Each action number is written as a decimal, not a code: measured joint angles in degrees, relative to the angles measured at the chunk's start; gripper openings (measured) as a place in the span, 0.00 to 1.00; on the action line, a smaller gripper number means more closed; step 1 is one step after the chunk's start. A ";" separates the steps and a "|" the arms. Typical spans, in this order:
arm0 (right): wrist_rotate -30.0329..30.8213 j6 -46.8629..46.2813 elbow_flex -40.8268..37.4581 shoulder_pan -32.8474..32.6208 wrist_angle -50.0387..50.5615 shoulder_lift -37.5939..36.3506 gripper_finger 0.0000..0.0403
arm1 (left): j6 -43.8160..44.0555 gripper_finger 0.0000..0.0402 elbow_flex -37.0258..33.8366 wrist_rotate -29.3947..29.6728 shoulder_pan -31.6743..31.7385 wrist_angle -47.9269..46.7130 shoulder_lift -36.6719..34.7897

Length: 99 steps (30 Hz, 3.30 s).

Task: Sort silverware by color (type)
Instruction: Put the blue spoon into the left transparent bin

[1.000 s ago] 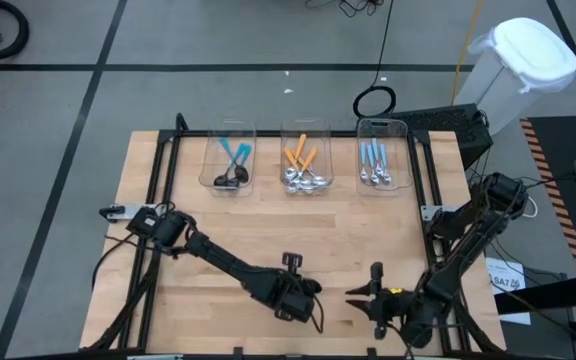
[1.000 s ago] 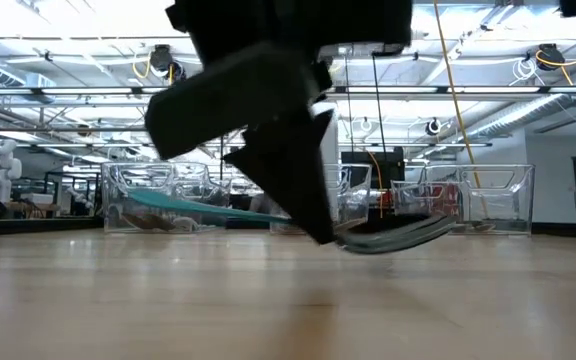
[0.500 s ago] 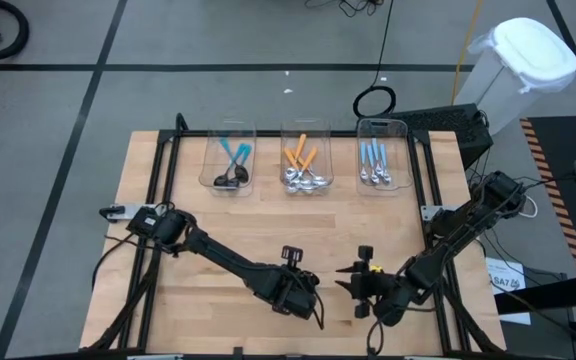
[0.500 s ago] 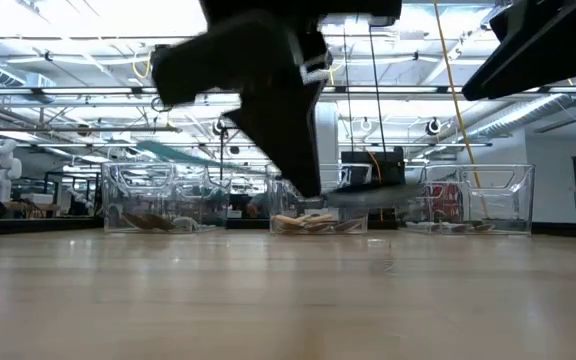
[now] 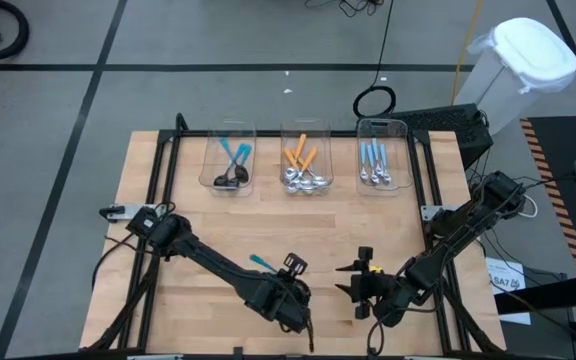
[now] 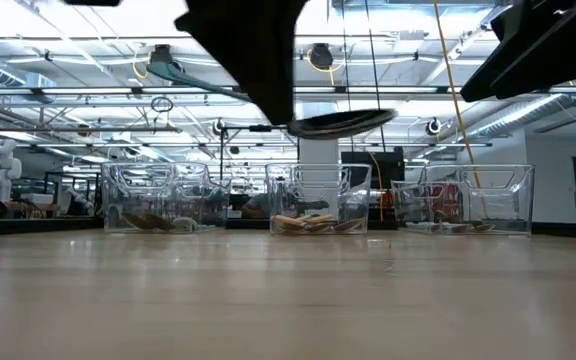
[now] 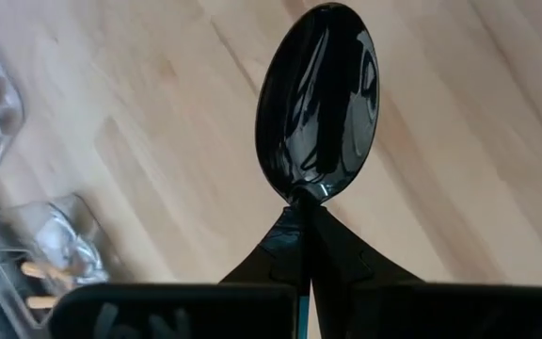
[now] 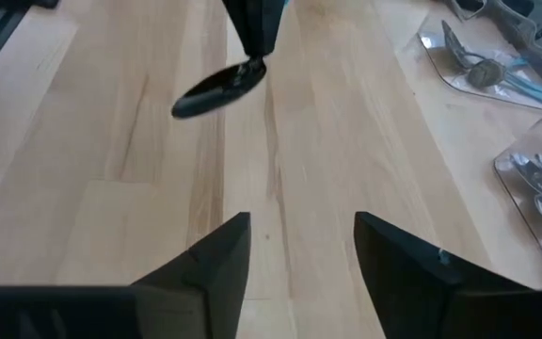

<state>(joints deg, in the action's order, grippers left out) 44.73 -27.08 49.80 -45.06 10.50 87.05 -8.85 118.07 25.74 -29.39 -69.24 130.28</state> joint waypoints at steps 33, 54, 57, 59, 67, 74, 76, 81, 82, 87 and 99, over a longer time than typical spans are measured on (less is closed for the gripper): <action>-1.42 16.35 0.00 1.33 0.70 0.00 0.46 | -28.23 0.01 1.61 5.83 14.83 -20.74 -9.64; -1.40 21.38 0.00 5.51 11.81 -10.04 0.46 | -47.41 0.01 -7.41 5.19 37.39 -20.77 -23.89; -1.38 21.61 0.00 5.51 12.30 -11.28 0.46 | -51.19 0.01 -10.11 4.98 41.20 -20.86 -24.84; -1.38 21.75 0.00 5.51 12.52 -11.61 0.46 | -53.99 0.01 -12.04 6.05 43.36 -20.83 -24.85; -1.38 21.80 0.00 5.73 13.73 -11.65 0.46 | -61.23 0.01 -18.03 10.51 50.17 -20.83 -24.79; -1.38 21.80 0.00 5.73 13.81 -11.65 0.46 | -62.03 0.01 -21.62 8.90 53.88 -20.77 -24.74; -1.38 21.79 0.00 5.73 13.81 -11.65 0.46 | -62.45 0.01 -23.13 6.92 54.16 -20.42 -24.74; -1.42 21.80 0.00 5.73 13.82 -11.65 0.46 | -62.89 0.01 -27.69 6.95 54.27 -17.34 -24.70; -1.42 21.80 0.00 5.73 13.84 -11.65 0.46 | -63.32 0.01 -28.57 6.95 54.27 -16.18 -24.70; -1.44 21.77 0.00 5.73 13.84 -11.65 0.46 | -64.62 0.01 -31.40 6.91 54.89 -11.03 -24.65; -1.51 21.75 0.00 5.73 13.98 -11.65 0.46 | -68.60 0.01 -33.62 2.18 57.25 -3.45 -24.63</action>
<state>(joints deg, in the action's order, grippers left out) 43.22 -5.32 49.80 -39.33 24.48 75.40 -77.45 84.45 27.92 27.87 -72.69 105.65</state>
